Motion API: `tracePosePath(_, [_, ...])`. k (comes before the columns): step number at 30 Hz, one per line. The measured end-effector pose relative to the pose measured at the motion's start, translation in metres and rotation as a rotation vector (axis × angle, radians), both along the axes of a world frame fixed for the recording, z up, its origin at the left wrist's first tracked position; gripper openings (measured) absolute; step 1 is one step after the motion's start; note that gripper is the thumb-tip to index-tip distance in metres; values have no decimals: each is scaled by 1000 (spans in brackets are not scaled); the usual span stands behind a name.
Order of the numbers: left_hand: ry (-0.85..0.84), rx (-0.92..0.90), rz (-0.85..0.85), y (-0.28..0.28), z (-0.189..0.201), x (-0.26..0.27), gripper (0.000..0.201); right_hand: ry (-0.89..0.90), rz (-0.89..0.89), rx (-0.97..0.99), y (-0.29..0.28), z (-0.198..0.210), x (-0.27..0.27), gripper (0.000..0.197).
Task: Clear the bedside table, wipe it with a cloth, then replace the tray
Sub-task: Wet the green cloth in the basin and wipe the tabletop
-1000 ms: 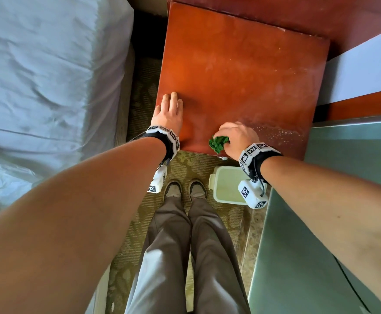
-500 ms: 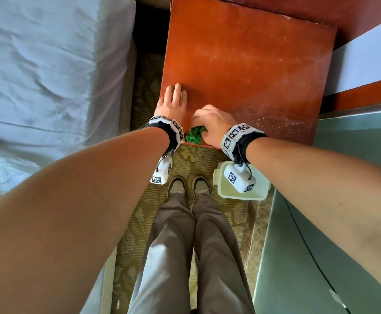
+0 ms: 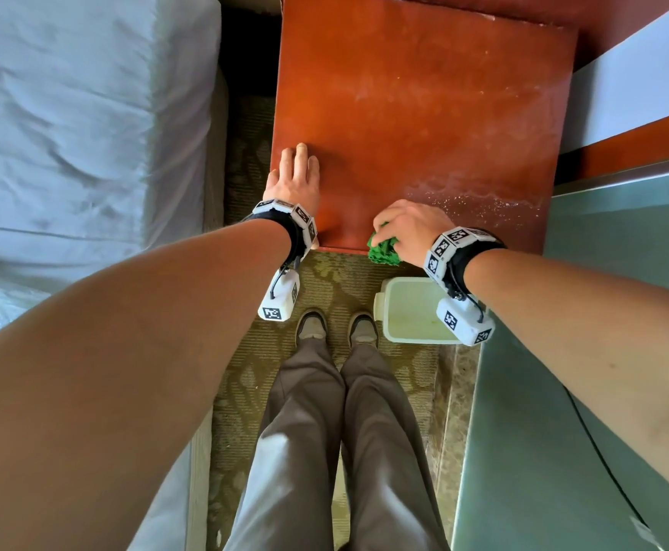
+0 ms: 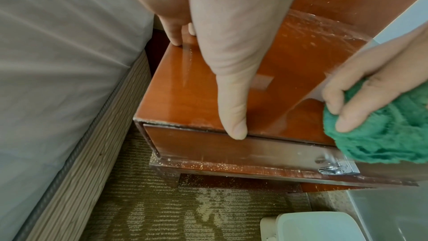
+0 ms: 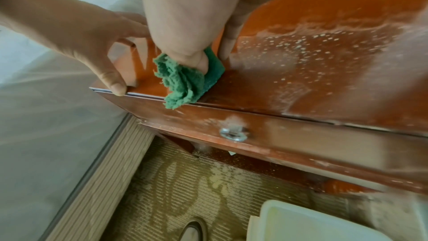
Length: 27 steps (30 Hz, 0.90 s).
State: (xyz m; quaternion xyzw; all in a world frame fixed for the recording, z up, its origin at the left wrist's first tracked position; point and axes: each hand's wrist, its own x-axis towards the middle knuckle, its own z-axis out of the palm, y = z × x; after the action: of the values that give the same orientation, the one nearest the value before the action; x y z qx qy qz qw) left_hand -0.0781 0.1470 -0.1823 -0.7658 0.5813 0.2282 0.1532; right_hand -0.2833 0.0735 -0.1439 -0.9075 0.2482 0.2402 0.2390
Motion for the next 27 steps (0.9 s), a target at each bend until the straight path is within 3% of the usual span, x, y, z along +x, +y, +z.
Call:
tracePosePath(4, [-28,92,-51,3,3,1,142,30,20,-33,-11,3,-24,49])
tracePosePath(8, [11,64,-101,3,7,-7,149,58,-30,2,-19,4,-32,46])
tracePosePath(14, [89,52,-73,-19,12,-43,144,-192,-705,-54,-35,2,-42,33])
tracePosePath(17, [90,79,-48,-28,11,-63,146,-161,-886,-76,-52,1,-45,32])
tracePosePath(22, [57,186,11,-40,9,-83,154,-160,-922,-102,-79,-1,-40,28])
tracePosePath(27, [-24,179,10,-38,5,-89,156,-121,-822,-153,-99,-8,-29,34])
